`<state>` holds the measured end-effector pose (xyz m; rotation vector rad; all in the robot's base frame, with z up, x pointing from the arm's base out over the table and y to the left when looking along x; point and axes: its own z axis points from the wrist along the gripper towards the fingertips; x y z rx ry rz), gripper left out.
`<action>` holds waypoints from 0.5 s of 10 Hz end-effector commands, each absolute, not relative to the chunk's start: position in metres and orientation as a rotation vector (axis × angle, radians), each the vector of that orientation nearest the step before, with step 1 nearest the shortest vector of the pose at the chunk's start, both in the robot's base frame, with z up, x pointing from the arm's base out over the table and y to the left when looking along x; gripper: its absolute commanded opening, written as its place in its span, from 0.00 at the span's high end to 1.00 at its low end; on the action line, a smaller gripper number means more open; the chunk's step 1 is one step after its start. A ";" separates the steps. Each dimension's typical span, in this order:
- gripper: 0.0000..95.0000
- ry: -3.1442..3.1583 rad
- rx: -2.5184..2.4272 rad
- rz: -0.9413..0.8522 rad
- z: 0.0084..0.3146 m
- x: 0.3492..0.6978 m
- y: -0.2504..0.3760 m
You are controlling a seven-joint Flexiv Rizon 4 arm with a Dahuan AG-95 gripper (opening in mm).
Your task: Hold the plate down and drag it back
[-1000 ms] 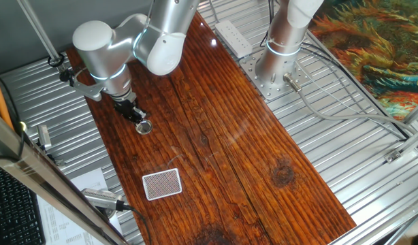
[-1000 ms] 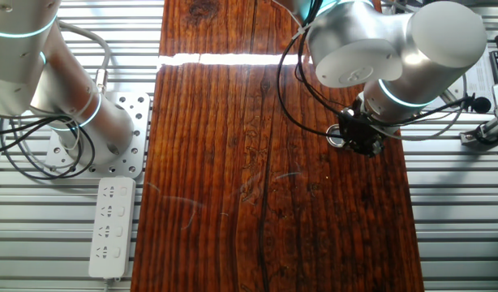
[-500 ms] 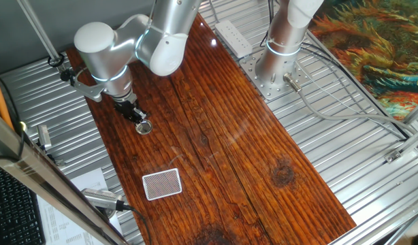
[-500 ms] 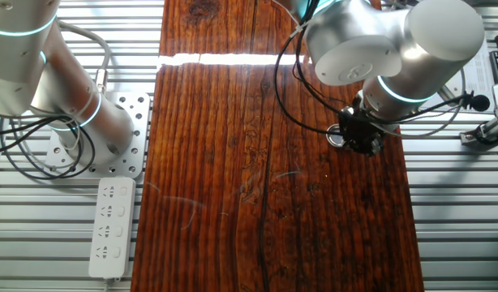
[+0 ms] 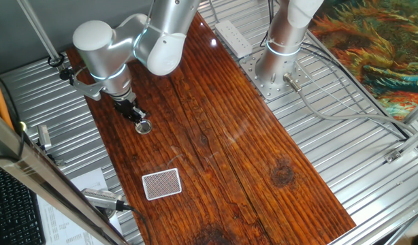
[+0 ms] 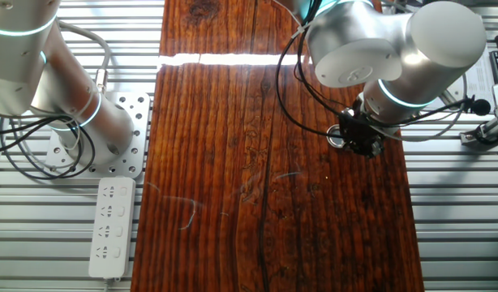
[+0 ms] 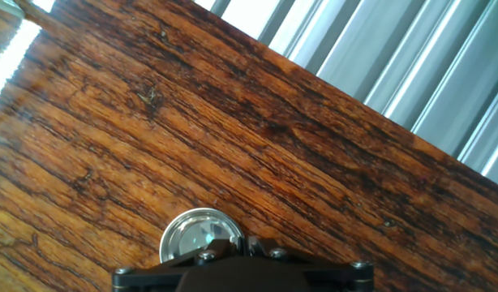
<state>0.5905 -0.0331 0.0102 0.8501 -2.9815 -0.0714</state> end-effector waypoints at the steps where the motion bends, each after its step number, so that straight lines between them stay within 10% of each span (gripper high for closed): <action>1: 1.00 -2.981 0.857 -0.076 0.012 0.591 -0.038; 5: 1.00 -2.978 0.885 -0.070 0.010 0.590 -0.048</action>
